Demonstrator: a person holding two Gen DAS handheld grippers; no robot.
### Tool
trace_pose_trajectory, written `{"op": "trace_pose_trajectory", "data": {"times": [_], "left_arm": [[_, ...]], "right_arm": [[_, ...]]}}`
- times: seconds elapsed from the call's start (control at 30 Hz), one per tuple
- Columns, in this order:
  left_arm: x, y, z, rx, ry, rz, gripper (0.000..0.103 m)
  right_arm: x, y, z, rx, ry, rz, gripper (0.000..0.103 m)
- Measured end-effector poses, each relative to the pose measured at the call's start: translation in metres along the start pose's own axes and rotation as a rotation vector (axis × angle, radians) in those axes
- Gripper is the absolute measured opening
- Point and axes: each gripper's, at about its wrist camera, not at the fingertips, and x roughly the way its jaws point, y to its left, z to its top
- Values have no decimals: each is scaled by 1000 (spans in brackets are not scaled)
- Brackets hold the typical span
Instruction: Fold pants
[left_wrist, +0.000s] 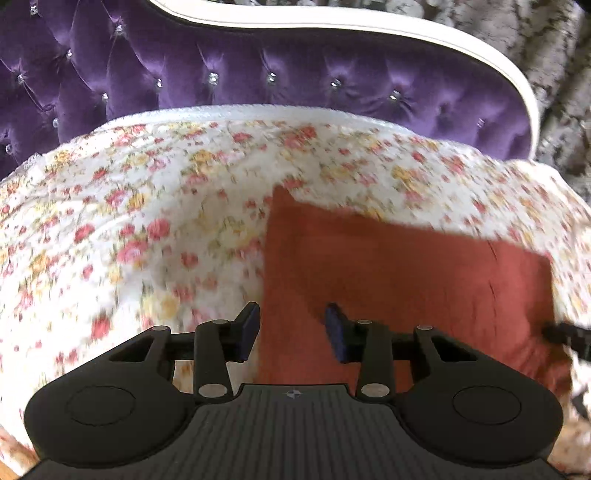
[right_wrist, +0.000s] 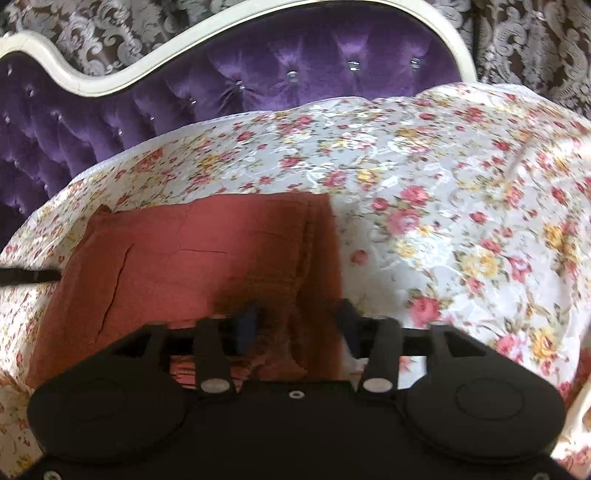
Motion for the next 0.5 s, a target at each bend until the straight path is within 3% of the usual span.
{"op": "trace_pose_trajectory", "data": {"times": [0.2, 0.5], "left_arm": [[6, -9, -24, 55, 12, -16, 38], [21, -1, -15, 19, 9, -69, 39]], "right_arm": [[5, -17, 2, 75, 24, 60, 67], [29, -6, 16, 31, 45, 147, 77]]}}
